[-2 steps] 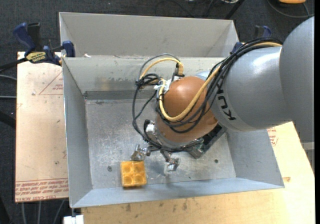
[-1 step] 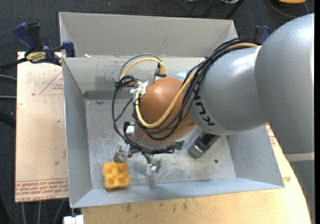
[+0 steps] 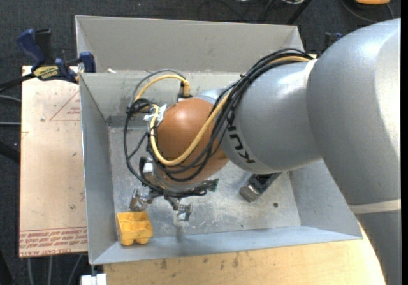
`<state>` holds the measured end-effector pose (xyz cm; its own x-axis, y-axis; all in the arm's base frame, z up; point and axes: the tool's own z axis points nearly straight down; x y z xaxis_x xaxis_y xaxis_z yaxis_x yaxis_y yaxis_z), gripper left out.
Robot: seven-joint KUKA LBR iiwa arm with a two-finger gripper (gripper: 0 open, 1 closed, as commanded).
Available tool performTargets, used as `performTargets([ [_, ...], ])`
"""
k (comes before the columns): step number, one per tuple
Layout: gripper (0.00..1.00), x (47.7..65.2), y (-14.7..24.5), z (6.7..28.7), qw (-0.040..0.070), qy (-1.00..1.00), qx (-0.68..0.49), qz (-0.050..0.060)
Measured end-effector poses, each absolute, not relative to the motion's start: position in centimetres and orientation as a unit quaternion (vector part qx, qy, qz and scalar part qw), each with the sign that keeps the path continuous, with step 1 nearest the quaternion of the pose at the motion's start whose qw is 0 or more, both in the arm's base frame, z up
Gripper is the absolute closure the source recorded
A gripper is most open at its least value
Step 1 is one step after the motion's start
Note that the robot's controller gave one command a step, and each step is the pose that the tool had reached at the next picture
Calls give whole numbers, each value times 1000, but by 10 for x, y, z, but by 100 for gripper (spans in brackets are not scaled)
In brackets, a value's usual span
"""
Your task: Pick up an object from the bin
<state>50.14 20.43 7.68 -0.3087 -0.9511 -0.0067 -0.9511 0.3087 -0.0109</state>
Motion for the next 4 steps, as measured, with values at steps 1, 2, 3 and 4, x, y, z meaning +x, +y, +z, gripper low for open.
performTargets([
  [1,0,494,216,86,2,771,-636,0],
  [2,100,486,244,81,-1,802,-598,-4],
  [3,100,486,244,81,-1,802,-598,-4],
  [4,100,486,241,199,1,804,-595,1],
])
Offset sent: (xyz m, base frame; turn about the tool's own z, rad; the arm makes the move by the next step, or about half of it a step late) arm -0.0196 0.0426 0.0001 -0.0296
